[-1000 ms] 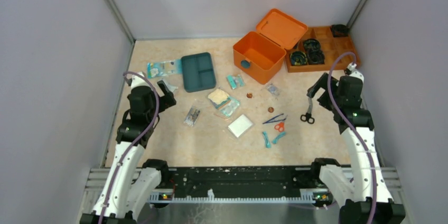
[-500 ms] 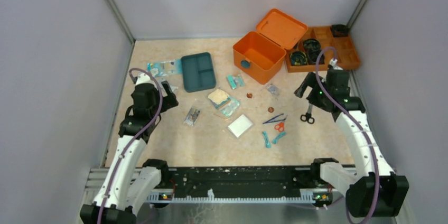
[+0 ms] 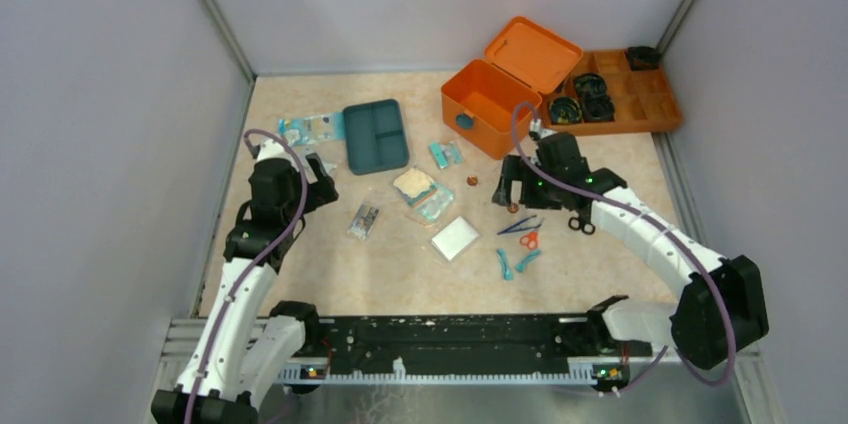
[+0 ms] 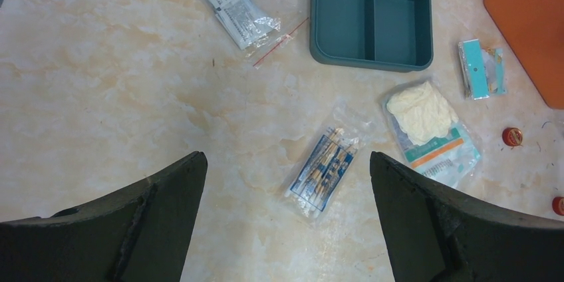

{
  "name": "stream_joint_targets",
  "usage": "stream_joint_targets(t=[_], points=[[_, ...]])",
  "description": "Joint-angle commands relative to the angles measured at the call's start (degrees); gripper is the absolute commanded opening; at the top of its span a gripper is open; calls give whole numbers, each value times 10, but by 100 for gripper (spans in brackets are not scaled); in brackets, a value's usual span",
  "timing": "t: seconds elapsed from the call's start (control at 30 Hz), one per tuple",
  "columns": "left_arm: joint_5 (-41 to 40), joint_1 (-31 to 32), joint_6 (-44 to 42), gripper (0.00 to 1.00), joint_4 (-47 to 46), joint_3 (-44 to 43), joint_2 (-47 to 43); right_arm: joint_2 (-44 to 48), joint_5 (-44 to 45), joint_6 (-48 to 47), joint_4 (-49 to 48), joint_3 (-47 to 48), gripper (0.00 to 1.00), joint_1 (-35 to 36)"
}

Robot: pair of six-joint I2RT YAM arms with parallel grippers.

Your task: Organize the medicine kit

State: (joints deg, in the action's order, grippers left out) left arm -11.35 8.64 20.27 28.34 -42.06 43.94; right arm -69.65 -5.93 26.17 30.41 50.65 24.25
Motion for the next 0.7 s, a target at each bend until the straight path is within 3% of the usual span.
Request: stream_joint_targets(t=[0.0, 0.23, 0.43, 0.67], points=[[6, 3, -4, 99, -5, -6, -13, -22, 11, 58, -80, -5, 93, 57], [5, 3, -4, 99, -4, -7, -15, -75, 114, 257, -59, 3, 99, 133], [7, 3, -3, 99, -6, -6, -18, -105, 239, 425, -6, 35, 99, 254], [12, 4, -3, 99, -7, -5, -22, -263, 228, 486, 138, 168, 99, 270]])
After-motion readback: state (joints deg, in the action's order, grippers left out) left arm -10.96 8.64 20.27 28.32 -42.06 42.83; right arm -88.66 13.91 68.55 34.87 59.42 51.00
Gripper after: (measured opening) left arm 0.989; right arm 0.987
